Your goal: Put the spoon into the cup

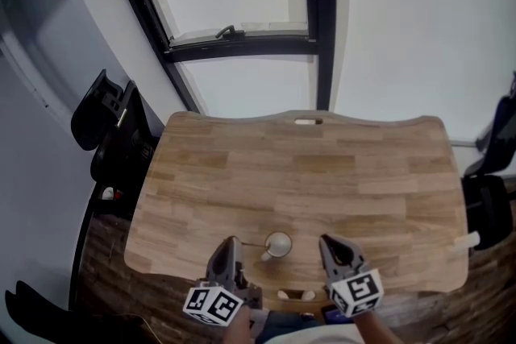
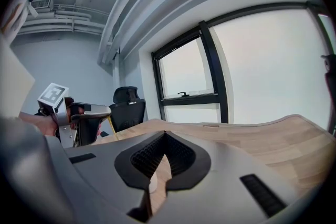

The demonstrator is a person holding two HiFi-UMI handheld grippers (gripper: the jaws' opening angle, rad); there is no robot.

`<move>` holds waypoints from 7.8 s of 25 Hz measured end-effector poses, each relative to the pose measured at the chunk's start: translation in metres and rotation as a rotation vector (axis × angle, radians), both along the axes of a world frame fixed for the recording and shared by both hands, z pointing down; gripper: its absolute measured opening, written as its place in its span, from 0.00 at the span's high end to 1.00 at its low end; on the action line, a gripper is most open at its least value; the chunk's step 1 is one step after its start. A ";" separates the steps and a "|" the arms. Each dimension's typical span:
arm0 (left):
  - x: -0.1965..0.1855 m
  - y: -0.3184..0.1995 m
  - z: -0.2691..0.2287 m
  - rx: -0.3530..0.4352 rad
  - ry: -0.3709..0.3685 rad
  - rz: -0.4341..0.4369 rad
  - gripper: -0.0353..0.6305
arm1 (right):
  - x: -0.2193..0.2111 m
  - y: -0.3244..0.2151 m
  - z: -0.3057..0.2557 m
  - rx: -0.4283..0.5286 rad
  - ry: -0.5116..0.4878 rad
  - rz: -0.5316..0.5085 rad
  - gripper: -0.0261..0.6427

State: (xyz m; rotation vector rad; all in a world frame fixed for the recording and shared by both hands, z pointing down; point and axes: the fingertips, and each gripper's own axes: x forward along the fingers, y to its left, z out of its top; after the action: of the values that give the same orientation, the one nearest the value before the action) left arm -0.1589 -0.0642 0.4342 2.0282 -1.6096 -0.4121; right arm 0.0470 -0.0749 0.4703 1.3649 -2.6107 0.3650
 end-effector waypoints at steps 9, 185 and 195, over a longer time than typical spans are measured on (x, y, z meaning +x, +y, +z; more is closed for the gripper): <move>0.002 -0.001 0.011 -0.023 -0.001 -0.005 0.94 | 0.001 -0.001 0.008 -0.030 0.001 -0.013 0.97; 0.017 -0.015 0.126 -0.213 -0.279 0.017 0.73 | 0.003 -0.002 0.071 -0.188 0.033 -0.044 0.97; 0.007 -0.006 0.125 -0.248 -0.286 -0.017 0.73 | 0.002 -0.003 0.059 -0.155 0.026 -0.044 0.97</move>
State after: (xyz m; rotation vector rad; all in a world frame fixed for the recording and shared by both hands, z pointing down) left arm -0.1519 -0.0699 0.5593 1.9489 -1.7455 0.0765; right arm 0.0493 -0.0782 0.5290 1.2512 -2.5280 0.5271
